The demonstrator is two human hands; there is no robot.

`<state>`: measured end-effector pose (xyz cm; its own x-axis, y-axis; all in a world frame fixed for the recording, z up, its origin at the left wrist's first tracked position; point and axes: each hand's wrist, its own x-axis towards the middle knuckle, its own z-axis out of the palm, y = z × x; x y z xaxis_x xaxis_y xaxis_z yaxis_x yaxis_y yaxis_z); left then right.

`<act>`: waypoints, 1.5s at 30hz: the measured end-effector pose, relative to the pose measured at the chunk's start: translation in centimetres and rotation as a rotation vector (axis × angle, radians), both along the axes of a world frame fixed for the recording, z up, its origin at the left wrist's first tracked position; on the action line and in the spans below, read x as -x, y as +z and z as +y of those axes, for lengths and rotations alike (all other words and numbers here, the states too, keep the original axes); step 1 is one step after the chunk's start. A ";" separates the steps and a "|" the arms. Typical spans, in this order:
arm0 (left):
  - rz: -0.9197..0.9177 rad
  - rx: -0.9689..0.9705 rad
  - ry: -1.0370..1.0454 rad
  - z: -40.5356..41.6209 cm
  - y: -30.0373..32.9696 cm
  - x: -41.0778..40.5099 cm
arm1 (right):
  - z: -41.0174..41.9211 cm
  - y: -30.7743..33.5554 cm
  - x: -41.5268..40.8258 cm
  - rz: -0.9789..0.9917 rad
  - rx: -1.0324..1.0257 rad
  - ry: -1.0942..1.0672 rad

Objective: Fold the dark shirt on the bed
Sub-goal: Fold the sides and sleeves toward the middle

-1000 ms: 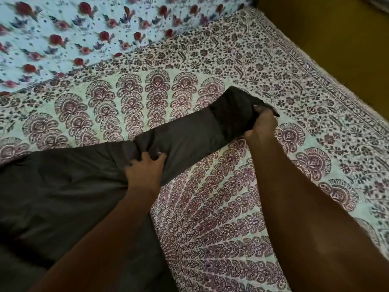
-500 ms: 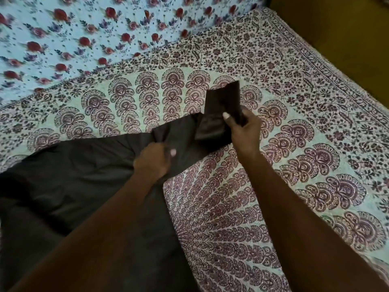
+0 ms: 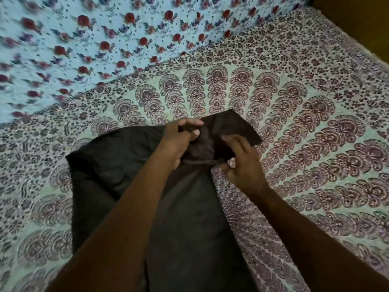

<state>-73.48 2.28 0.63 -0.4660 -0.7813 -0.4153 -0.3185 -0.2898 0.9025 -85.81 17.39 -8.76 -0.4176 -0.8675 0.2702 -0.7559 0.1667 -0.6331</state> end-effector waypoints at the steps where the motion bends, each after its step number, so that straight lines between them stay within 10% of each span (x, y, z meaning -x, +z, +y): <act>1: 0.041 0.034 -0.053 -0.2 0.4 -1.1 | -0.1 0.1 0.0 0.040 -0.076 -0.073; 13: 0.182 -0.105 0.110 -4.8 1.3 -15.4 | -6.4 -0.1 -0.2 -0.100 -0.509 -0.384; 23: -0.584 0.542 0.118 -6.8 -5.2 -28.3 | -7.5 0.5 -11.4 0.283 -0.458 -0.254; 45: -1.070 0.586 0.260 -12.1 -5.4 -40.7 | -11.8 0.2 -23.5 0.383 -0.496 -0.150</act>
<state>-32.82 -9.81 -4.82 0.0869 -0.9950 -0.0490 -0.9660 -0.0962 0.2401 -62.27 5.55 -8.54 -0.4976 -0.8674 0.0059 -0.8588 0.4917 -0.1437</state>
